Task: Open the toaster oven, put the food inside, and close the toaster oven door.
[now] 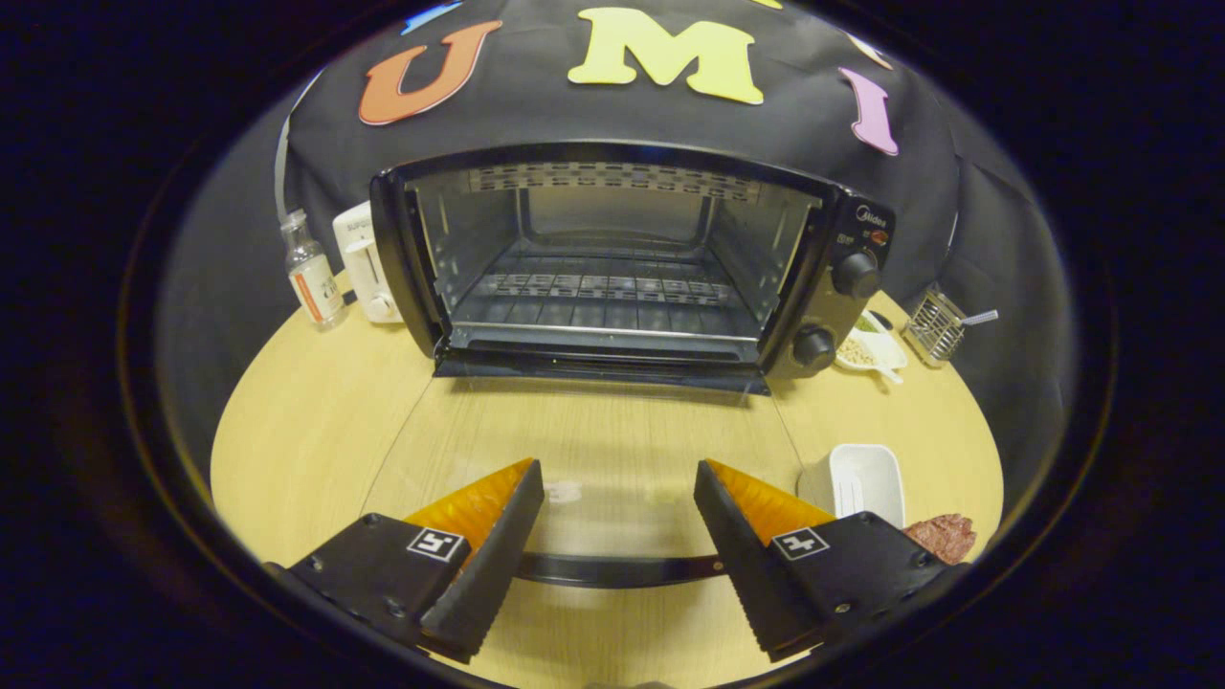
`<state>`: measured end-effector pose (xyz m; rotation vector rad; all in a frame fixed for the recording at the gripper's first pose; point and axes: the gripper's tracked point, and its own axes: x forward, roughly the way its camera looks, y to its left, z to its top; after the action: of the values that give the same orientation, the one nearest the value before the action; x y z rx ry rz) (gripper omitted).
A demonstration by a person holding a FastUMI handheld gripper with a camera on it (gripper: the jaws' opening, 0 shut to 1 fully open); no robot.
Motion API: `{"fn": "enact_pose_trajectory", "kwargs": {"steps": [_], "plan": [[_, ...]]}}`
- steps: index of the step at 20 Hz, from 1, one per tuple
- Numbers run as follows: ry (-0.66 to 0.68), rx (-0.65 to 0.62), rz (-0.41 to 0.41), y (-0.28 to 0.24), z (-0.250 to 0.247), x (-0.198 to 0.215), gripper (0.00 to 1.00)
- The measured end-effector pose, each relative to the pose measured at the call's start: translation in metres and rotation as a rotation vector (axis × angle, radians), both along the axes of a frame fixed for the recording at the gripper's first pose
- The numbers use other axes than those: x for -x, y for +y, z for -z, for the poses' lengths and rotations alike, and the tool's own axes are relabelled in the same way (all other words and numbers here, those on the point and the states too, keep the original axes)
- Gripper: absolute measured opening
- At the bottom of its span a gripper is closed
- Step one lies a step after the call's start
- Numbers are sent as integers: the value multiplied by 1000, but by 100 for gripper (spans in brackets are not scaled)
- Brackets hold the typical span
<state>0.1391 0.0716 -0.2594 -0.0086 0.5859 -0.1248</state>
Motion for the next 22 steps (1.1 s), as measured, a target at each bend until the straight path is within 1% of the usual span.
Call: {"fn": "enact_pose_trajectory", "kwargs": {"steps": [5,9,11,14,16,19,20,22], "plan": [[-7,29,-18,1,1,1,100],[-31,40,-67,1,-12,3,100],[-62,50,-92,-7,-24,11,100],[-130,54,-118,-28,-62,24,100],[-167,64,-116,-58,-87,33,100],[-207,68,-63,-123,-115,48,100],[-207,65,-38,-147,-120,53,100],[-176,36,-4,-189,-113,63,100]]}}
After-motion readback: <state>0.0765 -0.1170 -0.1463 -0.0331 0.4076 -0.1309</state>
